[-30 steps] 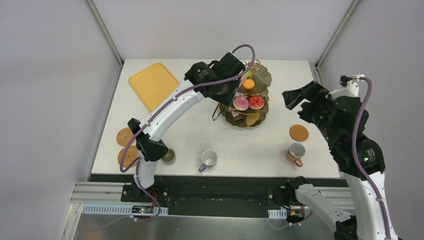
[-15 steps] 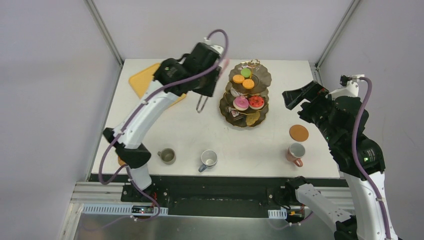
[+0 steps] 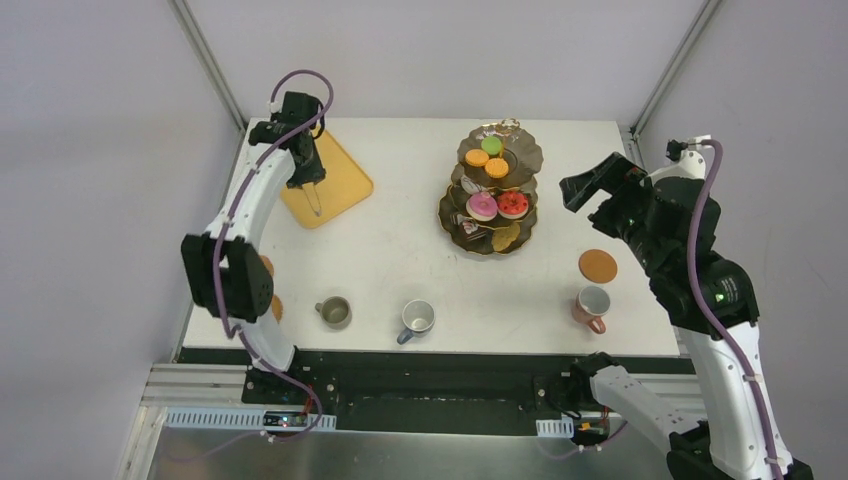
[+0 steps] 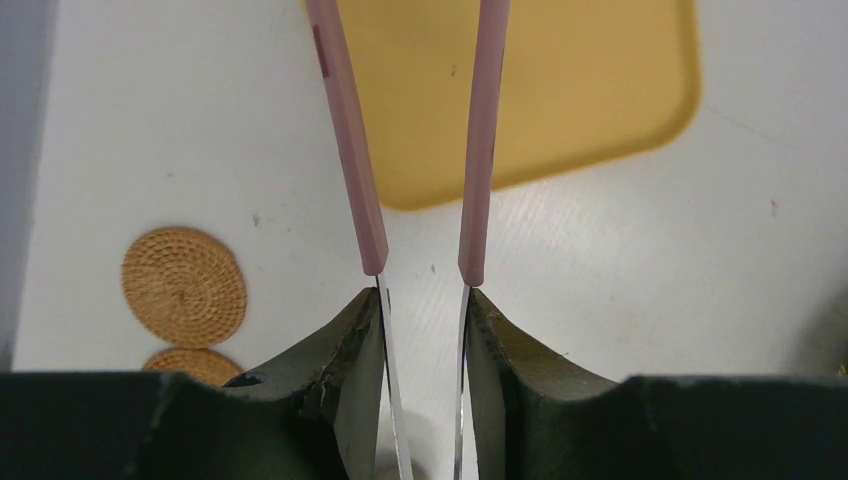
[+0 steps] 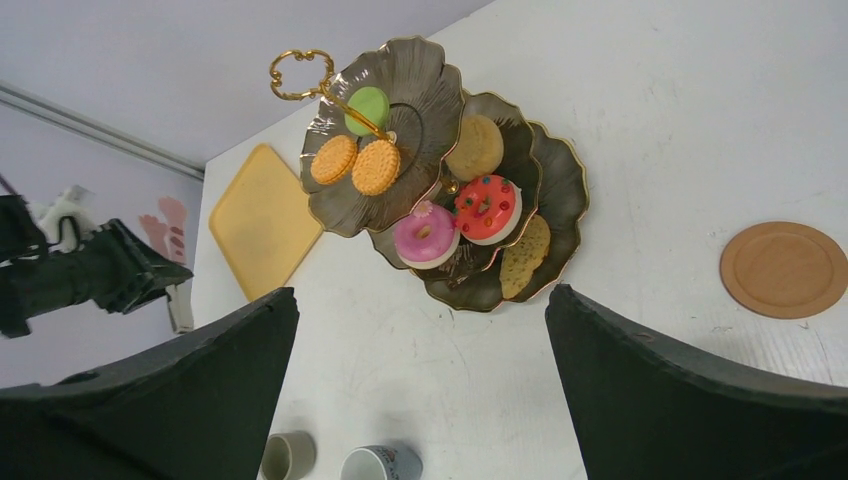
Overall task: Serve the afternoon tea
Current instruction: Place the desert on the desert table, then place the clamp on the tray.
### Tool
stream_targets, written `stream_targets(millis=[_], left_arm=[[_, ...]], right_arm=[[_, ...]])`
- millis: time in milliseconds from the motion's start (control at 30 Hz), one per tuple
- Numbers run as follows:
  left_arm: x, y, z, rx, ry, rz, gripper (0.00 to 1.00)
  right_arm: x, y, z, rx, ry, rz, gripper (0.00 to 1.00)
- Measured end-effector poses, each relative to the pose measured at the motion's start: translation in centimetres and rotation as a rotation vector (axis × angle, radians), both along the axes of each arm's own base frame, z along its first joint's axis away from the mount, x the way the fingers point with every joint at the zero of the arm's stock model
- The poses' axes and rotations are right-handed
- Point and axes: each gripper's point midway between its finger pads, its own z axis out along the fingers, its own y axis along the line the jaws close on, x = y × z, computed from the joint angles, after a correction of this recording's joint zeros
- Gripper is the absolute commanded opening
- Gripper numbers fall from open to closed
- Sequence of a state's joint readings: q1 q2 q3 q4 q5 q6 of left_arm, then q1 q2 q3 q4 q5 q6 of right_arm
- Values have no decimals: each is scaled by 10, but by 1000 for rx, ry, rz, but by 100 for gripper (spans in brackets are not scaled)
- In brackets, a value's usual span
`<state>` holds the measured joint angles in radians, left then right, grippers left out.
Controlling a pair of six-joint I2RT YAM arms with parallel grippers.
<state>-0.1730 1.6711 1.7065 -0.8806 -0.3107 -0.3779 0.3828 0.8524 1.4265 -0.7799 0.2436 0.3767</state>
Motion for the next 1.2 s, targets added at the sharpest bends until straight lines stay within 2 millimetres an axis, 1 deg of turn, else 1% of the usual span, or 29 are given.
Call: stream_targets(millis=[67, 133, 200, 267, 367, 533, 600, 667, 800, 1000, 1033, 1067, 1100, 1167, 1200], left_arm=[[15, 11, -42, -33, 65, 56, 33], [29, 18, -78, -64, 111, 95, 33], [40, 23, -109, -87, 134, 132, 33], [47, 23, -130, -103, 150, 148, 33], [59, 16, -147, -132, 143, 151, 33], [70, 6, -166, -180, 131, 159, 35], [70, 4, -174, -190, 140, 159, 37], [68, 3, -180, -194, 152, 159, 43], [66, 2, -187, -202, 166, 156, 46], [65, -1, -188, -214, 176, 141, 67], [65, -2, -187, -219, 180, 138, 73], [64, -3, -186, -221, 185, 134, 83], [64, -3, -184, -222, 190, 129, 91], [65, -2, -175, -225, 186, 120, 95], [65, -3, -167, -232, 180, 111, 95]], right_arm=[[1, -1, -2, -7, 8, -6, 99], [3, -2, -4, -14, 18, -13, 99], [3, -3, -6, -19, 25, -20, 99], [4, -4, -7, -23, 30, -27, 99], [6, -4, -9, -28, 37, -32, 99], [10, -4, -11, -36, 49, -39, 99], [11, -4, -13, -39, 54, -42, 99], [12, -4, -13, -41, 56, -45, 99], [12, -4, -14, -42, 58, -45, 99], [12, -4, -14, -42, 58, -41, 99], [12, -4, -14, -43, 58, -39, 99], [12, -3, -14, -43, 58, -38, 99], [12, -3, -14, -44, 57, -33, 99], [11, -2, -13, -49, 54, -25, 99], [11, -2, -12, -51, 49, -21, 99]])
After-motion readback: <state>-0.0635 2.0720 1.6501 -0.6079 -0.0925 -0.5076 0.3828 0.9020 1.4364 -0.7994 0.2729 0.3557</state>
